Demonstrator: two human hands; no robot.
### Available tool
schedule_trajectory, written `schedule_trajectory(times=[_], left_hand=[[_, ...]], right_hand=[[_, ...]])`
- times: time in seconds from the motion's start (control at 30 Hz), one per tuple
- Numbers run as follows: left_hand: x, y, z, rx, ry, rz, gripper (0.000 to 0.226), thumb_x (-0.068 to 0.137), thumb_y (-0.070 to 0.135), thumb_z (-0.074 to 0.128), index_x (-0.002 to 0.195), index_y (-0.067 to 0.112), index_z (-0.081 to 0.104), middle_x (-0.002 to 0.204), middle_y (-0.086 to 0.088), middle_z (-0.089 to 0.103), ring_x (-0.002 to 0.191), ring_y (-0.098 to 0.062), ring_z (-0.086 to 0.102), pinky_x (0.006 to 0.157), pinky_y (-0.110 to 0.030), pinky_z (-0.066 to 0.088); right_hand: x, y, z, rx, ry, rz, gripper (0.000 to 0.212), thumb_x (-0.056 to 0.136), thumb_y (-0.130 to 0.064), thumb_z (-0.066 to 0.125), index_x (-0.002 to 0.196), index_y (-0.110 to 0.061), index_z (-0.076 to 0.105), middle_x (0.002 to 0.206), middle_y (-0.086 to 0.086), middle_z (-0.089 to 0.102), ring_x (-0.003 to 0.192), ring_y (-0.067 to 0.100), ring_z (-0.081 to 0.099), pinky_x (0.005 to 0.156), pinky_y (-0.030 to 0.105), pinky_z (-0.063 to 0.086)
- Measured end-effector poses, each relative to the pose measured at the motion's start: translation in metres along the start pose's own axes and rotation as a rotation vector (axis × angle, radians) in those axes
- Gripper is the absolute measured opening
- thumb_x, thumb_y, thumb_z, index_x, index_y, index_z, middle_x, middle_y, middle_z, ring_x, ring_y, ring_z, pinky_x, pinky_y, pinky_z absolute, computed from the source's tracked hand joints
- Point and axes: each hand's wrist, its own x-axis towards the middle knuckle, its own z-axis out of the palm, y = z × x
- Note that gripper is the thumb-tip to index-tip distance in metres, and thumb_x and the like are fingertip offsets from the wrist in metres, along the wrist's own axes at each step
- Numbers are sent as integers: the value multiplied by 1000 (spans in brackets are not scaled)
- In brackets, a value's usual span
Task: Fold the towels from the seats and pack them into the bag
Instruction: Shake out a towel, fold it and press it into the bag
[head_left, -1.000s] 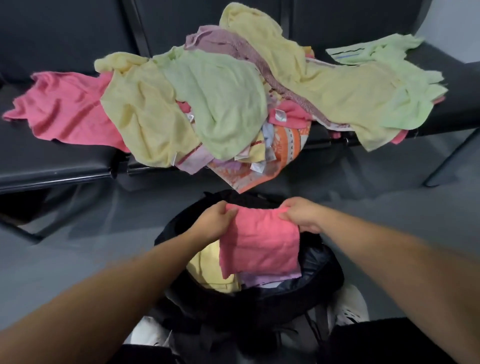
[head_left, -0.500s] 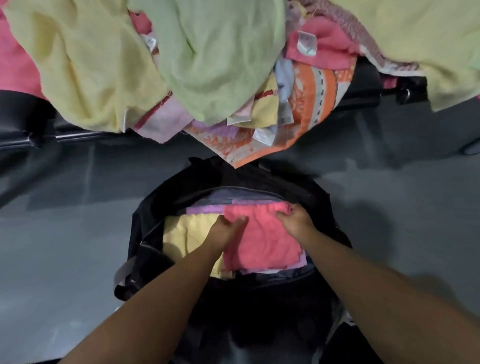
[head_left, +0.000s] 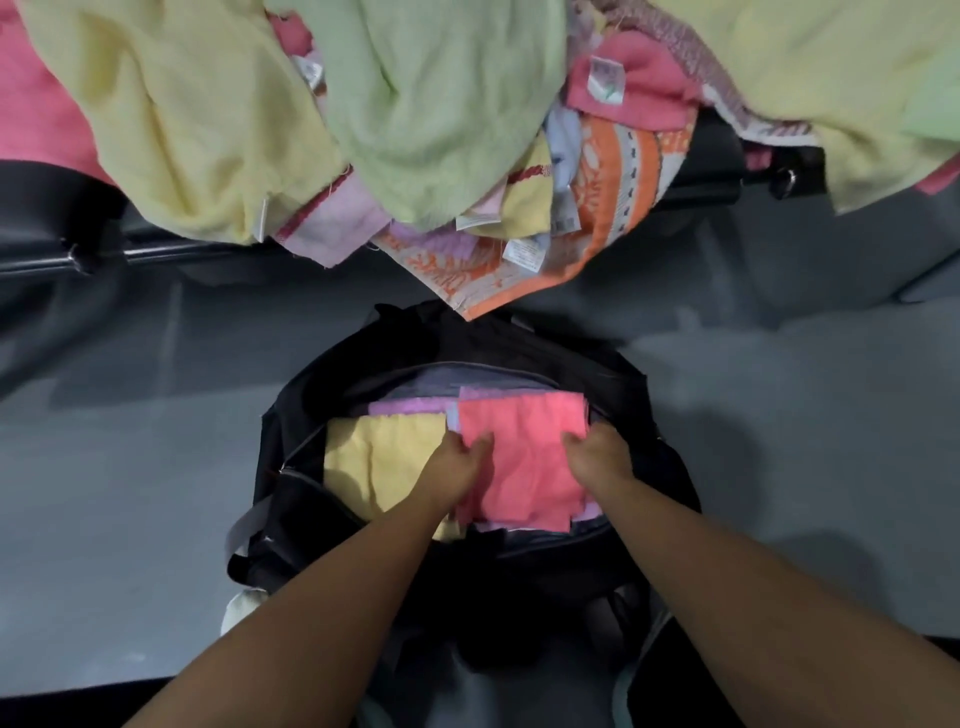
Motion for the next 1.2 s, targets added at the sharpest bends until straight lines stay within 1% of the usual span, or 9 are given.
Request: schedule_trajectory(times=[0.2,0.37,0.47,0.57,0.67,0.8,1.03,1.13,1.2], left_hand=[[-18,41,-54,182,125,142,22,100,22,52,102,1,58,98,-17,69,94,-33,65,73,-33,45],[-62,118,-123,354,31,345,19,97,18,56,88,7,67,92,-13,75,81,-26,69,77,-36,56],[-103,169,-161,391,85,481,17,96,15,57,91,4,70,85,-10,74,72,-20,68,76,-33,56],[-142,213,-196,378,195,587,15,96,13,57,85,8,67,80,-5,73,66,-14,66,63,-23,51],[-170,246,-221,279,290,645,14,97,11,54,92,5,66,86,-5,72,69,-13,66,57,-17,48],[-171,271,-237,301,445,668,16,96,14,54,103,7,66,98,-4,71,87,-20,66,74,-34,53],[-118,277,-197,554,466,673,57,94,37,66,143,16,45,142,-12,45,119,-30,55,97,-34,42],[-92,277,-187,587,535,616,41,95,30,64,125,4,54,126,-18,52,111,-37,56,89,-37,45],[-85,278,-193,549,602,656,21,97,23,62,104,4,61,108,-16,57,100,-36,59,74,-34,40]], right_hand=[[-30,-39,-51,-265,-188,-106,28,95,-10,55,117,3,63,106,17,64,94,30,64,62,29,47],[-62,-118,-109,-139,-219,-223,5,95,-15,58,99,-11,59,83,13,59,77,26,58,77,37,53],[-91,-166,-152,-65,-234,-334,16,99,-17,57,112,-9,61,92,14,62,81,24,60,74,34,52],[-119,-208,-192,-32,-151,-453,6,97,-12,57,97,-6,60,97,17,68,80,23,66,72,34,58],[-142,-239,-225,79,-44,-538,5,98,-9,55,97,-5,57,87,14,62,77,23,63,70,34,56],[-147,-261,-254,35,38,-618,13,88,-2,67,100,1,63,88,16,64,74,24,63,64,31,54],[-96,-254,-254,-135,159,-643,47,79,-21,84,113,8,68,117,24,68,103,35,67,85,44,54],[-79,-258,-231,-50,109,-728,43,82,-29,80,96,9,69,101,26,69,88,34,67,72,41,51],[-76,-264,-213,-46,26,-755,47,88,-41,75,73,0,58,68,16,56,63,26,58,60,35,41]])
